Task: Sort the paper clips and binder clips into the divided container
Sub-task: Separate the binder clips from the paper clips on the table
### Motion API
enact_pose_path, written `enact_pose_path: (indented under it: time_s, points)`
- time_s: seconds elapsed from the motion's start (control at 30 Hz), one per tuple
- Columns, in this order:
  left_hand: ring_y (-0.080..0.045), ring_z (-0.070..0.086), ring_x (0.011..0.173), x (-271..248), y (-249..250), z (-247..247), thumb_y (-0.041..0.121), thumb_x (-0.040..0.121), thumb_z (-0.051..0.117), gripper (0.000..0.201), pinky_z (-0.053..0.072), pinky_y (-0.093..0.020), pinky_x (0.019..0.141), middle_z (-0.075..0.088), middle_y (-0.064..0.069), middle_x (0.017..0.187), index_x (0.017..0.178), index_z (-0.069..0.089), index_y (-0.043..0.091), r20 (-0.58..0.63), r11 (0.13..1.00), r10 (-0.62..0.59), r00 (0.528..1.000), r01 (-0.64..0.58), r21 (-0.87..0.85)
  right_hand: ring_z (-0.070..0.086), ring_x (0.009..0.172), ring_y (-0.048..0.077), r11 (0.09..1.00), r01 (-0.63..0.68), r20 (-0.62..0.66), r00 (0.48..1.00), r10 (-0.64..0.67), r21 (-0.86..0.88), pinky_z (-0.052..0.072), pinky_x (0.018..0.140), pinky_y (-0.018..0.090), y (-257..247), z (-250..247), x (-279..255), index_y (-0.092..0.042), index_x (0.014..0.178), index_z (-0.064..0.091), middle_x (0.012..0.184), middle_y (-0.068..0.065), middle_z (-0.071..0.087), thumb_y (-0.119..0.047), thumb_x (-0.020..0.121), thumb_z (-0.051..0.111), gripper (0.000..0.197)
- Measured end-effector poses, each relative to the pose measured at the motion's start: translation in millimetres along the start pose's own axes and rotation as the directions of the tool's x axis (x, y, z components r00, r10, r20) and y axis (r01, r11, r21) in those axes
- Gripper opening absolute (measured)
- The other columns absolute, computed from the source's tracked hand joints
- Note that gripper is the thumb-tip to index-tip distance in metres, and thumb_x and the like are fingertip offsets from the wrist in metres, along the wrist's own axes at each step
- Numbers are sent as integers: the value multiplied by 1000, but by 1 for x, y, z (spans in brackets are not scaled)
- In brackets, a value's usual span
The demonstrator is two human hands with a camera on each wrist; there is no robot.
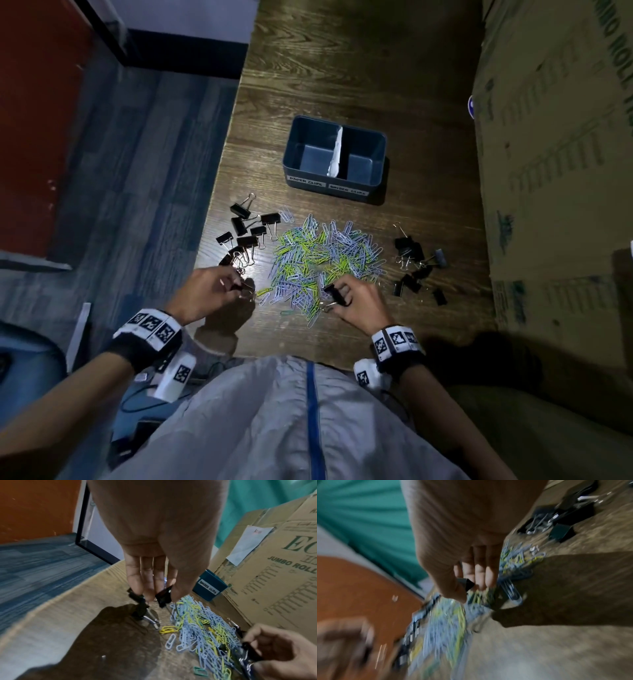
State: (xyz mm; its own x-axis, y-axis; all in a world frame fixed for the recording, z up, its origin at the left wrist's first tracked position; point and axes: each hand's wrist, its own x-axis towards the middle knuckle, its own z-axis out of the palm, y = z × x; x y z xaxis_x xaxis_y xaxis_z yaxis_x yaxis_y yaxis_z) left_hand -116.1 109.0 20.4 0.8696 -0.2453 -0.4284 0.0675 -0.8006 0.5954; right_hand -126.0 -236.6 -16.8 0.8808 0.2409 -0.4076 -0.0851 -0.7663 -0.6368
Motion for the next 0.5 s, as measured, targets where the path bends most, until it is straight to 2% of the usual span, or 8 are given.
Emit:
enact_pose_path:
  time_s: [0.1, 0.2, 0.27, 0.33, 0.4, 0.5]
  points:
    - [2, 59, 74, -7, -18, 3, 20, 81, 77, 21, 43, -17, 63, 65, 14, 83, 89, 64, 34, 148, 994, -28, 989, 12, 106, 64, 65, 5, 995, -54, -85, 995, 61, 84, 58, 59, 32, 10, -16, 4, -38, 85, 59, 75, -14, 66, -9, 68, 86, 42]
    - [-1, 58, 76, -4, -27, 11, 19, 83, 75, 18, 41, -14, 65, 66, 11, 87, 96, 68, 29, 194, 981, -51, 980, 13, 193, 58, 59, 0, 981, -117, -237, 960, 151, 155, 51, 58, 22, 28, -35, 4, -32, 77, 66, 73, -11, 67, 0, 70, 84, 37]
    - [-2, 58, 78, -3, -29, 15, 16, 84, 73, 19, 45, -15, 69, 67, 8, 91, 101, 68, 23, 168, 983, -45, 985, 14, 186, 59, 62, 3, 948, -216, -286, 917, 279, 233, 47, 59, 18, 39, -52, 3, -29, 78, 66, 74, -7, 67, 2, 72, 82, 35]
    - [-6, 61, 79, -1, -29, 18, 13, 83, 73, 24, 54, -26, 76, 68, 5, 94, 105, 67, 21, 110, 987, -32, 993, 14, 160, 61, 67, 8, 903, -310, -310, 863, 398, 297, 46, 61, 21, 49, -70, 2, -23, 82, 68, 76, -2, 67, 1, 74, 80, 27]
    - [-11, 62, 80, 0, -32, 22, 11, 81, 75, 27, 57, -36, 77, 66, 5, 94, 105, 66, 21, 42, 988, 9, 999, -15, 156, 63, 73, 14, 874, -369, -352, 809, 470, 317, 47, 67, 25, 60, -83, 0, -21, 82, 68, 76, -2, 67, -2, 75, 77, 23]
    - [-13, 62, 81, 1, -28, 27, 12, 83, 72, 25, 57, -38, 76, 65, 1, 97, 106, 64, 19, -40, 986, 46, 998, -39, 160, 62, 81, 18, 852, -439, -360, 775, 520, 287, 39, 73, 23, 70, -89, -1, -18, 87, 70, 79, 0, 67, -1, 78, 75, 20]
